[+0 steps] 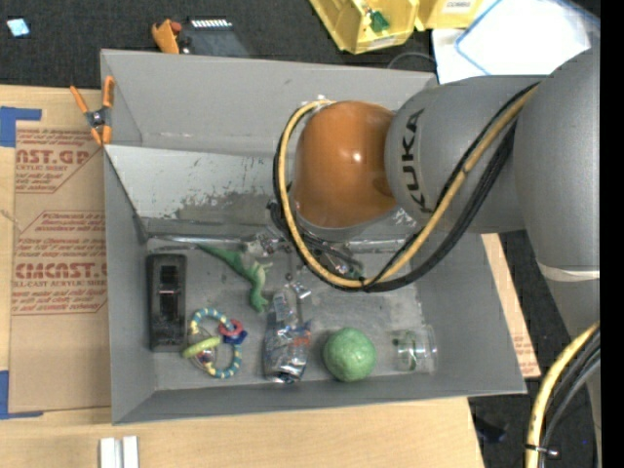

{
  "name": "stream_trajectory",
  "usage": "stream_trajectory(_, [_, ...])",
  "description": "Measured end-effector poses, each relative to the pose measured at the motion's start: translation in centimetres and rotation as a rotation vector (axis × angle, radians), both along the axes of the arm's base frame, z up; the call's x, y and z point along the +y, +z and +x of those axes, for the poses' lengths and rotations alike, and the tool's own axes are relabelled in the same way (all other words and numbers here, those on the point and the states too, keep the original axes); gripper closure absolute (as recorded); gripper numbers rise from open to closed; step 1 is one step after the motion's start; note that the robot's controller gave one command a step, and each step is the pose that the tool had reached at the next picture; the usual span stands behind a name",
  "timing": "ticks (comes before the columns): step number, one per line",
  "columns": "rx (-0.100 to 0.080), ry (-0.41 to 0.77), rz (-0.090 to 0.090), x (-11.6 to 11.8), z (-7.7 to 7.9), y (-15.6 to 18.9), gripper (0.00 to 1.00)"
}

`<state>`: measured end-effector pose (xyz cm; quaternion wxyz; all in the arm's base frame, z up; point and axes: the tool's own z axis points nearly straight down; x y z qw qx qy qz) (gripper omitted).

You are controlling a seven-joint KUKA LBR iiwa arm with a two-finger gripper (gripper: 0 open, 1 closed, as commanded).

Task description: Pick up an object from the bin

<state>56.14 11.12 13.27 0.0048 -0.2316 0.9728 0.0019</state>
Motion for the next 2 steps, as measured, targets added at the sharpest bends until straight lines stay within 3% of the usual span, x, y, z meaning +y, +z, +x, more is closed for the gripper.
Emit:
stream_trajectory(1, [-0.003,-0.035,0.003,1.03,-0.04,-0.77,1.0])
stream_trajectory(2, [-0.003,-0.035,0.003,1.01,-0.04,-0.77,1.0])
